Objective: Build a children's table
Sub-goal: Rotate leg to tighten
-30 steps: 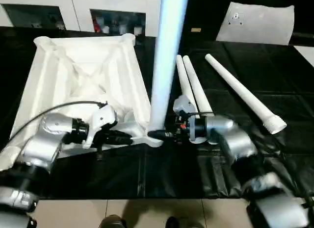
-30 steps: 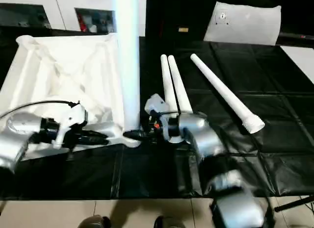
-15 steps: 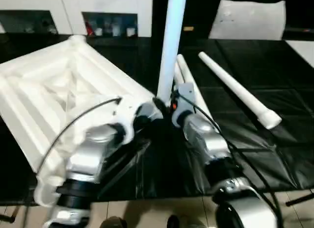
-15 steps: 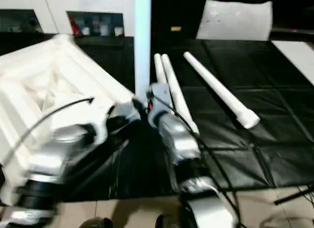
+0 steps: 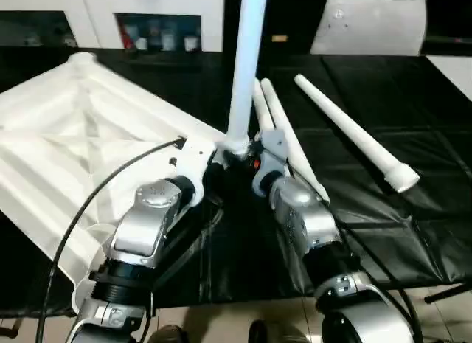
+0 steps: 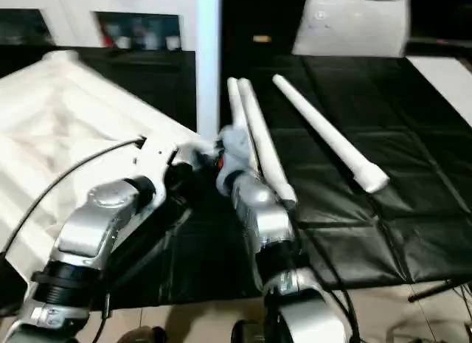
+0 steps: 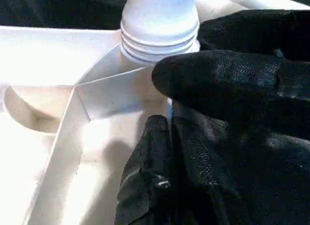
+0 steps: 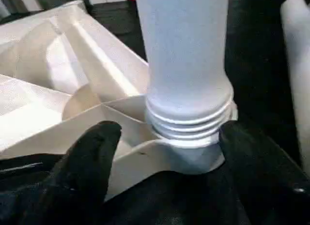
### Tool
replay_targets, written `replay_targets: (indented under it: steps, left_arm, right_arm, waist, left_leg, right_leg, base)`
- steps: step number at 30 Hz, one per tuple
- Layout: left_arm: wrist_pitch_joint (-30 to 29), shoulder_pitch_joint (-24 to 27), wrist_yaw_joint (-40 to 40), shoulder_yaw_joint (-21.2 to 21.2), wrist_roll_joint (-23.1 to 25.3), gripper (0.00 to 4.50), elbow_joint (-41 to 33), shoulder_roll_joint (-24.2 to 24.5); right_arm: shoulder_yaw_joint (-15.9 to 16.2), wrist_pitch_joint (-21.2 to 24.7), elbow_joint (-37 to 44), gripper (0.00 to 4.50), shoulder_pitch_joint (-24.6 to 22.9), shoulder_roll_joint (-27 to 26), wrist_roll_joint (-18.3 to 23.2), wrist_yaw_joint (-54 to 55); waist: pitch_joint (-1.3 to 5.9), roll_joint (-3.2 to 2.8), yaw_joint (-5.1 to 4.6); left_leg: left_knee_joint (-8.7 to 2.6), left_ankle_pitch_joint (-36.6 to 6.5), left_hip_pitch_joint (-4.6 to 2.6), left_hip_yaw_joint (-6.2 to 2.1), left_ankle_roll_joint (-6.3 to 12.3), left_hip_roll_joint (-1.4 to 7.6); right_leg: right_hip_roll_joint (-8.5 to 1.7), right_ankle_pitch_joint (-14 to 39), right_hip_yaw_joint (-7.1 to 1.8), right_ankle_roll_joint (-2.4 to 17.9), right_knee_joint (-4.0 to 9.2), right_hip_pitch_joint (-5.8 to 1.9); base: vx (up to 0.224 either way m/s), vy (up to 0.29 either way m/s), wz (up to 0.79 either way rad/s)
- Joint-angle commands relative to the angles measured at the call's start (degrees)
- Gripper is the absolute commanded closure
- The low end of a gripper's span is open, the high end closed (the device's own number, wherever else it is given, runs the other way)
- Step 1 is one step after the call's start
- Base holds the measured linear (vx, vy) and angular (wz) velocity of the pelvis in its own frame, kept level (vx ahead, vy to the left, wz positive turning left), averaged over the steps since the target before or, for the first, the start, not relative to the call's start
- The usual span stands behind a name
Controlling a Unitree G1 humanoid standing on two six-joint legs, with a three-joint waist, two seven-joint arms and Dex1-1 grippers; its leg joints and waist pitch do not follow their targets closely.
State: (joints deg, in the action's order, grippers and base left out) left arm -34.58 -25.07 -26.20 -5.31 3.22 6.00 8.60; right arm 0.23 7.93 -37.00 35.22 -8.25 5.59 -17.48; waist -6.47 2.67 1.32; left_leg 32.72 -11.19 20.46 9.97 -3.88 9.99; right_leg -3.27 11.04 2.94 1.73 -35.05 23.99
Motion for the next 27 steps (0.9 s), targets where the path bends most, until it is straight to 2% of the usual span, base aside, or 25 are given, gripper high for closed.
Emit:
replay_targets:
  steps: [1,2,4,6,9,10,13,14,15,16,17,18,19,20,22,23,24,25,26,27]
  left_arm:
    - [4.8,-1.2,-1.9,-0.6,-0.1,4.5,2.2,1.2]
    - [5.9,-1.5,-2.3,-0.6,-0.2,4.5,3.1,1.5]
    - [5.9,-1.5,-2.3,-0.6,-0.2,4.5,3.1,1.5]
    - [8.5,-2.2,-2.7,-0.5,-0.6,4.5,4.9,1.9]
    - [10.5,-3.6,-2.8,2.3,-3.7,4.5,7.1,0.8]
    - [10.5,-3.7,-3.6,3.3,-5.2,4.08,6.6,0.5]
    - [9.9,-3.9,-4.2,5.0,-7.7,3.9,4.4,0.0]
    - [9.8,-3.8,-4.2,5.3,-8.0,3.9,3.9,0.0]
    - [9.8,-3.8,-4.2,5.3,-8.0,3.78,3.9,0.0]
    - [8.3,-3.2,-3.9,6.4,-8.4,3.6,2.1,1.5]
    - [8.2,-3.2,-3.9,6.5,-8.4,3.6,2.0,1.6]
    - [7.6,-2.8,-3.6,7.0,-8.1,3.6,1.3,2.6]
    - [6.5,-2.0,-2.9,7.5,-6.6,3.6,-0.1,5.3]
    - [6.5,-2.0,-2.9,7.5,-6.6,3.6,-0.1,5.3]
    - [2.6,-0.2,-1.4,9.1,-4.0,3.6,-3.5,10.2]
    - [1.0,0.5,-1.2,9.7,-3.1,3.6,-5.0,12.0]
    - [-1.3,2.2,-1.8,10.3,-0.6,3.76,-7.6,16.2]
    - [-2.7,3.3,-2.2,10.6,0.8,3.87,-9.2,18.7]
    - [-3.6,4.5,-2.6,10.8,2.6,3.95,-10.7,21.3]
    - [-4.6,5.7,-2.8,11.3,3.7,3.95,-12.0,23.7]
  right_arm:
    - [-1.2,0.6,5.3,0.57,-1.5,-1.0,3.3,-3.7]
    - [-1.7,1.5,8.0,0.48,-2.1,0.2,4.6,-5.3]
    - [-1.7,1.5,8.0,0.33,-2.1,0.2,4.6,-5.3]
    - [-2.2,3.1,13.0,0.05,-3.5,2.5,6.5,-7.4]
    - [-1.6,2.4,18.5,0.05,-5.7,6.4,6.2,-8.9]
    - [-1.7,3.3,20.8,0.0,-6.7,7.3,6.9,-9.7]
    - [-2.1,6.9,25.3,0.0,-8.5,8.0,8.0,-9.9]
    - [-2.2,8.0,26.2,0.0,-9.0,8.2,7.6,-9.2]
    - [-2.2,8.0,26.2,0.0,-9.0,8.2,7.6,-9.2]
    - [-0.9,11.9,28.6,0.0,-10.5,9.0,6.4,-8.2]
    - [-0.7,12.1,28.8,0.0,-10.6,9.1,6.4,-8.2]
    - [0.4,13.8,29.8,0.0,-11.4,9.5,6.3,-8.7]
    - [2.9,16.3,32.2,0.0,-12.9,10.5,6.4,-10.1]
    - [2.9,16.3,32.2,0.0,-12.9,10.5,6.4,-10.1]
    - [7.9,18.0,35.6,0.0,-15.1,12.3,5.3,-12.9]
    - [9.4,18.6,36.3,0.0,-15.6,12.6,4.9,-13.6]
    - [11.3,19.5,36.9,0.0,-16.2,12.6,4.4,-14.0]
    - [12.4,20.2,37.3,0.0,-16.5,12.6,4.1,-14.1]
    - [13.3,20.8,37.5,0.0,-16.7,12.5,3.8,-14.0]
    - [14.3,21.5,37.6,0.0,-16.8,12.4,3.3,-13.6]
  waist:
    - [4.94,-0.34,0.29]
    - [4.86,-0.39,0.41]
    - [4.94,-0.29,0.59]
    - [5.32,-0.28,0.88]
    - [5.87,-0.22,1.39]
    - [5.87,-0.2,1.42]
    - [5.98,0.09,1.62]
    - [5.91,0.45,1.47]
    - [5.88,0.44,1.61]
    - [5.77,0.41,1.62]
    - [5.7,0.08,1.71]
    - [5.56,0.22,1.7]
    - [5.56,-0.31,1.76]
    - [5.6,-0.23,1.74]
    - [5.64,-0.72,1.72]
    - [5.62,-0.62,1.59]
    - [5.77,-0.95,1.5]
    - [5.59,-0.99,1.17]
    - [5.6,-1.42,1.16]
    - [5.55,-1.38,1.18]
  left_leg:
    - [-2.75,-0.7,0.08,-0.63,6.61,2.74]
    - [-2.73,-0.8,0.03,-0.56,6.99,2.71]
    - [-2.82,-0.5,0.07,-0.71,7.14,2.93]
    - [-2.65,-0.8,-0.28,-0.62,6.82,2.86]
    - [-2.38,0.3,-0.29,-0.6,5.95,2.94]
    - [-2.34,0.1,-0.22,-0.55,5.86,2.91]
    - [-2.24,-0.5,-0.07,-0.63,5.71,2.98]
    - [-2.27,-0.8,0.07,-0.59,5.74,2.96]
    - [-2.25,-1.0,0.05,-0.61,5.59,2.94]
    - [-2.22,-2.2,0.05,-0.55,4.98,2.81]
    - [-2.24,-2.5,0.0,-0.61,4.53,2.82]
    - [-2.3,-3.4,-0.05,-0.61,4.0,2.85]
    - [-2.33,-4.2,-0.05,-0.7,3.32,2.77]
    - [-2.33,-4.5,-0.06,-0.73,2.98,2.75]
    - [-2.38,-5.2,-0.11,-0.98,1.66,2.89]
    - [-2.38,-5.1,-0.07,-0.94,1.7,2.81]
    - [-2.41,-5.2,-0.01,-1.17,1.16,2.93]
    - [-2.49,-5.3,0.13,-1.18,1.07,2.8]
    - [-2.32,-6.4,-0.44,-1.06,0.66,2.86]
    - [-2.32,-6.3,-0.43,-1.0,0.57,2.78]
  right_leg:
    - [-4.75,-0.9,-3.26,14.2,3.07,-4.14]
    - [-4.71,-1.0,-3.26,14.2,3.18,-4.07]
    - [-4.8,-0.8,-3.15,14.3,3.01,-4.16]
    - [-4.69,0.3,-3.19,14.1,3.13,-4.28]
    - [-4.78,-1.0,-3.12,14.3,2.75,-4.41]
    - [-4.73,-1.2,-3.1,14.6,2.73,-4.3]
    - [-4.91,-1.0,-3.11,14.9,2.62,-4.52]
    - [-4.86,-0.4,-3.08,14.7,2.71,-4.53]
    - [-4.89,0.4,-3.07,14.6,2.74,-4.56]
    - [-4.95,3.7,-3.12,13.8,3.08,-4.39]
    - [-4.91,4.7,-3.1,13.6,3.11,-4.31]
    - [-4.65,6.3,-3.1,12.5,3.29,-4.21]
    - [-4.7,7.6,-3.13,11.8,3.35,-4.16]
    - [-4.62,8.1,-3.11,11.3,3.47,-4.22]
    - [-4.48,9.1,-3.05,9.9,3.23,-4.23]
    - [-4.38,8.9,-3.06,9.8,3.36,-4.12]
    - [-4.47,8.4,-3.0,10.0,3.12,-4.27]
    - [-4.32,9.0,-3.0,9.8,3.17,-4.1]
    - [-4.37,10.1,-3.1,10.1,3.42,-3.7]
    - [-4.25,10.1,-3.13,10.4,3.48,-3.66]
  base:
    - [0.0,0.0,0.0]
    - [0.0,0.0,0.0]
    - [0.0,0.0,0.0]
    - [0.0,0.0,0.0]
    - [0.0,0.0,0.0]
    - [0.0,0.0,0.0]
    - [0.0,0.0,0.0]
    - [0.0,0.0,0.0]
    - [0.0,0.0,0.0]
    - [0.0,0.0,0.0]
    - [0.0,0.0,0.0]
    - [0.0,0.0,0.0]
    - [0.0,0.0,0.0]
    - [0.0,0.0,0.0]
    - [0.0,0.0,0.0]
    - [0.0,0.0,0.0]
    - [0.0,0.0,0.0]
    - [0.0,0.0,0.0]
    - [0.0,0.0,0.0]
    - [0.0,0.0,0.0]
